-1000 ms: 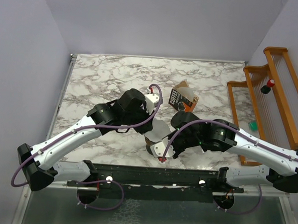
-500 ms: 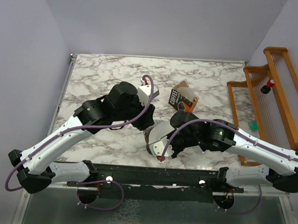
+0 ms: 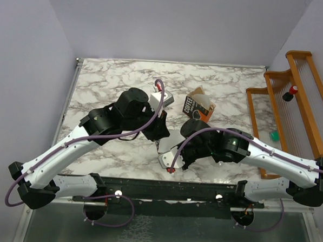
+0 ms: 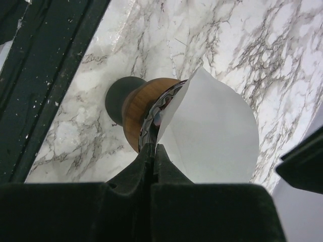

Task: Place the coffee filter in the dripper
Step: Place the coffee filter in the coffee dripper.

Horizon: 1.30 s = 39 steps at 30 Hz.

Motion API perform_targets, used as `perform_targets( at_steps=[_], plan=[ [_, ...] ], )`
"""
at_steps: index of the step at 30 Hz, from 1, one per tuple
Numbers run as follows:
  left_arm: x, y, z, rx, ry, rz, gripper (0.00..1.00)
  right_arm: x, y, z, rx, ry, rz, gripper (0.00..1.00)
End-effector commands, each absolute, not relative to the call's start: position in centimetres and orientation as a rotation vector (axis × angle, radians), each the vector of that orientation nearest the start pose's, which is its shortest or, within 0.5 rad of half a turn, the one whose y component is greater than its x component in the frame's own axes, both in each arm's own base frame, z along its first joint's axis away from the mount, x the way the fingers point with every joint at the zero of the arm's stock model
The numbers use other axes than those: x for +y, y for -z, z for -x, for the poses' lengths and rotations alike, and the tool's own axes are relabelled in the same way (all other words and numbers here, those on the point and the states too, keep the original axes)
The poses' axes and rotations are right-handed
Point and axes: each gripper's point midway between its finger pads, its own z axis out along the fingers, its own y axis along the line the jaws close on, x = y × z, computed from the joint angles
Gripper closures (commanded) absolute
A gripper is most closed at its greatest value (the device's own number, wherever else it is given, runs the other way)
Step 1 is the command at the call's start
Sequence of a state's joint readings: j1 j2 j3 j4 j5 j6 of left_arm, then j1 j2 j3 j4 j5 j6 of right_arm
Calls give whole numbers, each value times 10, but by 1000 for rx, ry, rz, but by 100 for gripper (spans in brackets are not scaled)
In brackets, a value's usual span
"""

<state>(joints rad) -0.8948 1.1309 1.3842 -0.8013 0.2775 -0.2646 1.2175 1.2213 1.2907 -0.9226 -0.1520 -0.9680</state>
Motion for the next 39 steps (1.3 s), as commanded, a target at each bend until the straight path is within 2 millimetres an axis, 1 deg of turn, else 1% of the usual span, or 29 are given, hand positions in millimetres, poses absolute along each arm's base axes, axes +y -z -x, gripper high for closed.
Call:
perform_targets(
  at_steps=[1, 7, 10, 16, 23, 26, 31, 37, 39],
  plan=[
    [-293, -287, -142, 2162, 995, -880, 88, 305, -235, -115, 1046, -321, 2174, 99],
    [-293, -267, -150, 2202, 899, -878, 91, 305, -235, -116, 1048, -320, 2174, 100],
    [-292, -255, -156, 2230, 840, -874, 92, 305, -237, -116, 1045, -322, 2170, 99],
    [-294, -238, -165, 2268, 733, -880, 92, 308, -241, -115, 1060, -337, 2141, 97],
    [-298, -229, -169, 2275, 620, -911, 88, 307, -243, -114, 1046, -340, 2136, 94],
    [-300, -226, -167, 2281, 599, -941, 83, 306, -243, -115, 1043, -335, 2134, 92],
    [-302, -222, -162, 2289, 581, -989, 74, 304, -249, -116, 1034, -325, 2108, 85],
    [-303, -212, -161, 2320, 551, -1026, 67, 300, -263, -116, 999, -320, 2040, 67],
    [-303, -207, -160, 2332, 540, -1034, 67, 299, -274, -116, 976, -324, 1990, 63]
  ],
)
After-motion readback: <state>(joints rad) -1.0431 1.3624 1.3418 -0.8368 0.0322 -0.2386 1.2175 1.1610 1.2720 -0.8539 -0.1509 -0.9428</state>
